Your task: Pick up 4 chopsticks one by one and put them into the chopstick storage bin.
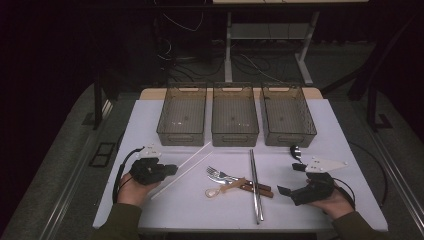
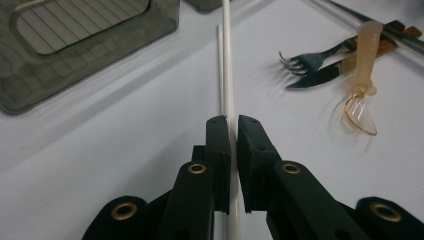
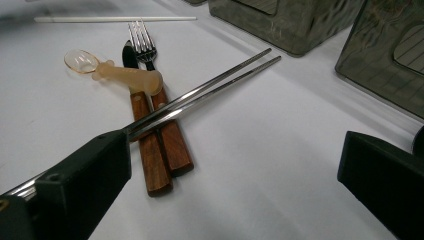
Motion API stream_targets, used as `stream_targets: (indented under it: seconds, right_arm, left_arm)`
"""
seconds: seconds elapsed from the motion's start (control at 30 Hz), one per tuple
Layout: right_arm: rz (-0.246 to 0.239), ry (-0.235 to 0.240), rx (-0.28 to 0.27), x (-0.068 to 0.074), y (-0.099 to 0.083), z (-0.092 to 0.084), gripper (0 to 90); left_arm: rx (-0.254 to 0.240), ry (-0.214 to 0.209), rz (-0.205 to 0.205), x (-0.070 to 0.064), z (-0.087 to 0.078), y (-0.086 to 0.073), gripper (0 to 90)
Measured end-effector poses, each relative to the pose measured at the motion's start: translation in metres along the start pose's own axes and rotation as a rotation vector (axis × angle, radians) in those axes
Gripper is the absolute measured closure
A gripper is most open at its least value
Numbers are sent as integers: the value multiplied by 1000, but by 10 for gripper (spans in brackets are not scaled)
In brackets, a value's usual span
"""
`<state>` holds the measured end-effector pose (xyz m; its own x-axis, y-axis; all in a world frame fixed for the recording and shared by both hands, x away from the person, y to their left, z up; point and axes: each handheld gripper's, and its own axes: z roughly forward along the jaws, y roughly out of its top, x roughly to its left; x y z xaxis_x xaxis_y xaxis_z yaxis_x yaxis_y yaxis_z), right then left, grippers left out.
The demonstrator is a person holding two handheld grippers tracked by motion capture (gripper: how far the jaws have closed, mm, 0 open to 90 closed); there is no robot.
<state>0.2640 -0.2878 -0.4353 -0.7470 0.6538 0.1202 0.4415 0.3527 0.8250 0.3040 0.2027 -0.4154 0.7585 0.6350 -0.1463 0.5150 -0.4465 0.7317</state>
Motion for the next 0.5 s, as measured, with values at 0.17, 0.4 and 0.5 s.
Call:
stream_targets:
  seconds: [0.17, 0.4, 0.5]
  right_arm:
    - [1, 0, 0, 0, 0, 0, 8]
    - [2, 1, 2, -1, 0, 0, 8]
    - [-1, -1, 3, -1, 0, 1, 8]
  left_arm:
    - [-9, -7, -11, -2, -1, 4, 842]
    - [-23, -6, -11, -3, -3, 12, 842]
    - [-38, -9, -10, -4, -4, 16, 842]
